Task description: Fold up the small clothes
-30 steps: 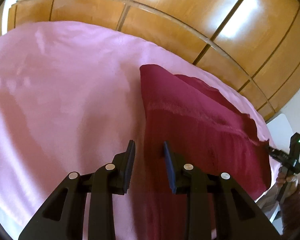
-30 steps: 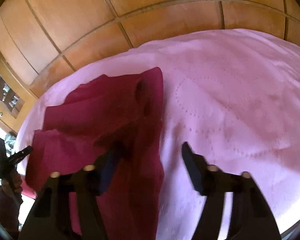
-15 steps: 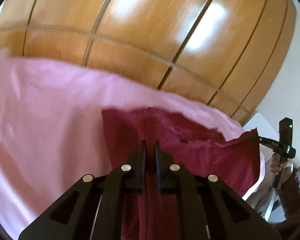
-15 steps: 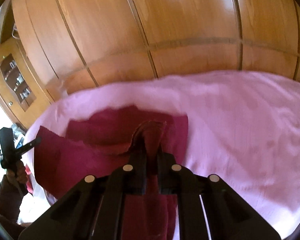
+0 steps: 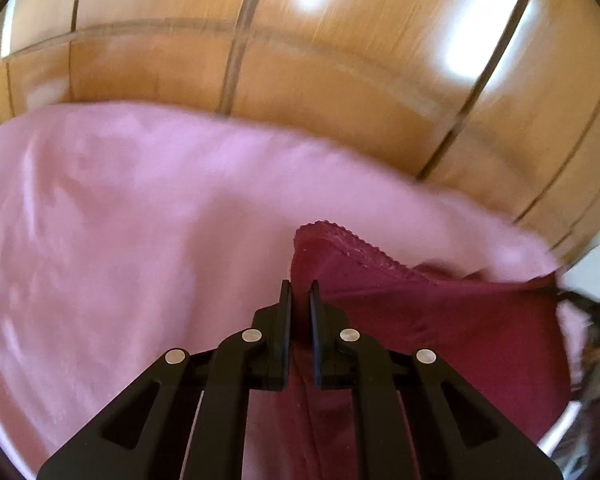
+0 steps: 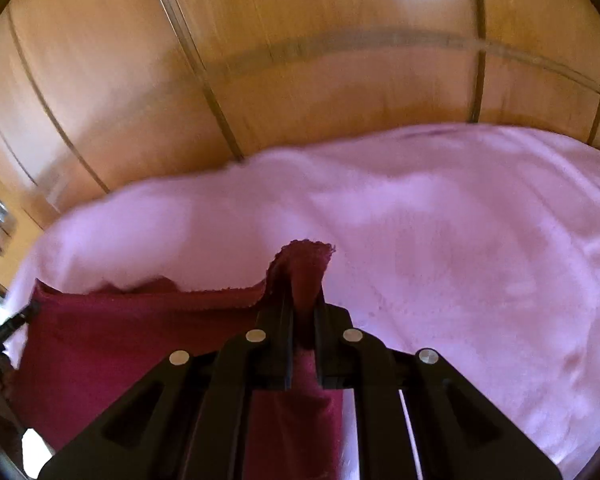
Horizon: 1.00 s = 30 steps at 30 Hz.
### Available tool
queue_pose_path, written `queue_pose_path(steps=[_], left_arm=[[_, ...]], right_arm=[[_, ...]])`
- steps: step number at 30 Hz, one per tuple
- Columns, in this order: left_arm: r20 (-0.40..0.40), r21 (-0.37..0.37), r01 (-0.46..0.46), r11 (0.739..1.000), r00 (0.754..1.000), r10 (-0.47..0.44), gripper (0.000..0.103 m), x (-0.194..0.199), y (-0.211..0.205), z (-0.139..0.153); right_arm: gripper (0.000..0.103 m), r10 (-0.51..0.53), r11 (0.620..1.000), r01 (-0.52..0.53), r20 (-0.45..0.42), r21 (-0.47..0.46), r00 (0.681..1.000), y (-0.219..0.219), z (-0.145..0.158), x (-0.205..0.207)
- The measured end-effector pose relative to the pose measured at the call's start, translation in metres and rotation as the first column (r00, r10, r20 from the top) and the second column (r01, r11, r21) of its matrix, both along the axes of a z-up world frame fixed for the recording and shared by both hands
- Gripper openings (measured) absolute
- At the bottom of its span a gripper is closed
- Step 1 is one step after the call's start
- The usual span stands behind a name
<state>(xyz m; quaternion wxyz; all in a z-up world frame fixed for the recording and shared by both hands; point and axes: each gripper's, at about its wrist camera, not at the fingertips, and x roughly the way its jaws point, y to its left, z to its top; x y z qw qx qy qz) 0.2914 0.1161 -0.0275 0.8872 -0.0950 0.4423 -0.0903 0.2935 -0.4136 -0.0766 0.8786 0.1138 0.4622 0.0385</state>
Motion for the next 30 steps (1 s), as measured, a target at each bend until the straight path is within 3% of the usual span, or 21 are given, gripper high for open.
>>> queue_pose_path(steps=[2, 3, 4, 6, 7, 10, 11, 13, 14, 17, 19, 20, 21, 23, 25, 29, 30], left_arm=[[-0.027, 0.073, 0.001, 0.997, 1.000, 0.001, 0.010, -0.002, -0.006, -0.012], [-0.021, 0.091, -0.009, 0.996, 1.000, 0.011, 0.019, -0.007, -0.006, -0.013], [-0.006, 0.107, -0.030, 0.994, 1.000, 0.031, 0.024, -0.013, -0.003, -0.010], [0.035, 0.116, -0.080, 0.990, 0.996, 0.076, 0.038, -0.031, 0.005, -0.002], [0.064, 0.119, -0.121, 0.985, 0.991, 0.114, 0.040, -0.045, 0.011, 0.004], [0.147, 0.053, -0.147, 0.988, 0.979, 0.138, 0.041, -0.087, 0.022, 0.019], [0.163, 0.026, -0.138, 0.990, 0.978, 0.132, 0.044, -0.104, 0.024, 0.023], [0.188, -0.019, -0.118, 0.993, 0.975, 0.120, 0.064, -0.129, 0.022, 0.027], [0.194, -0.029, -0.096, 0.995, 0.976, 0.100, 0.064, -0.141, 0.017, 0.025], [0.170, 0.047, -0.035, 0.998, 0.985, 0.026, 0.064, -0.155, -0.003, 0.011], [0.079, 0.132, -0.033, 0.991, 0.997, 0.023, 0.063, -0.156, -0.012, -0.012], [0.044, 0.148, -0.034, 0.988, 0.999, 0.027, 0.063, -0.154, -0.012, -0.022], [0.027, 0.113, -0.039, 0.993, 0.999, 0.036, 0.063, -0.153, -0.007, -0.031], [0.035, 0.074, -0.062, 0.995, 0.998, 0.060, 0.063, -0.157, -0.001, -0.029], [0.063, 0.071, -0.081, 0.994, 0.995, 0.077, 0.063, -0.164, 0.001, -0.018], [0.123, 0.028, -0.068, 0.997, 0.990, 0.064, 0.063, -0.185, 0.000, 0.001], [0.140, 0.033, -0.060, 0.998, 0.989, 0.055, 0.064, -0.192, -0.002, 0.005]], right_arm=[[0.022, 0.007, 1.000, -0.007, -0.044, -0.005, 0.999, 0.004, -0.015, 0.003], [0.043, 0.010, 1.000, -0.010, -0.041, 0.007, 0.999, 0.000, -0.016, -0.001], [0.055, 0.014, 1.000, -0.013, -0.031, 0.028, 0.999, -0.003, -0.014, -0.008], [0.061, 0.018, 0.999, -0.018, 0.003, 0.044, 1.000, -0.009, -0.004, -0.026], [0.067, 0.019, 0.999, -0.020, 0.020, 0.049, 1.000, -0.012, 0.002, -0.039], [0.070, 0.045, 0.997, -0.050, 0.085, 0.052, 0.995, -0.014, 0.016, -0.079], [0.071, 0.060, 0.996, -0.066, 0.105, 0.052, 0.993, -0.013, 0.022, -0.093], [0.072, 0.115, 0.986, -0.130, 0.141, 0.104, 0.983, -0.008, 0.033, -0.124], [0.072, 0.147, 0.975, -0.169, 0.153, 0.144, 0.977, -0.004, 0.035, -0.137], [0.072, 0.245, 0.929, -0.271, 0.129, 0.252, 0.961, 0.012, 0.024, -0.168], [0.070, 0.286, 0.906, -0.288, 0.054, 0.311, 0.957, 0.021, 0.000, -0.177], [0.067, 0.275, 0.922, -0.267, 0.011, 0.280, 0.961, 0.023, -0.011, -0.178], [0.058, 0.236, 0.948, -0.222, -0.035, 0.226, 0.971, 0.021, -0.025, -0.178], [0.059, 0.194, 0.934, -0.178, -0.020, 0.308, 0.981, 0.007, -0.029, -0.181], [0.079, 0.189, 0.922, -0.185, 0.022, 0.340, 0.982, -0.001, -0.016, -0.187], [0.077, 0.145, 0.935, -0.162, 0.078, 0.315, 0.986, -0.025, 0.002, -0.204], [0.069, 0.132, 0.944, -0.147, 0.069, 0.295, 0.989, -0.031, 0.000, -0.210]])
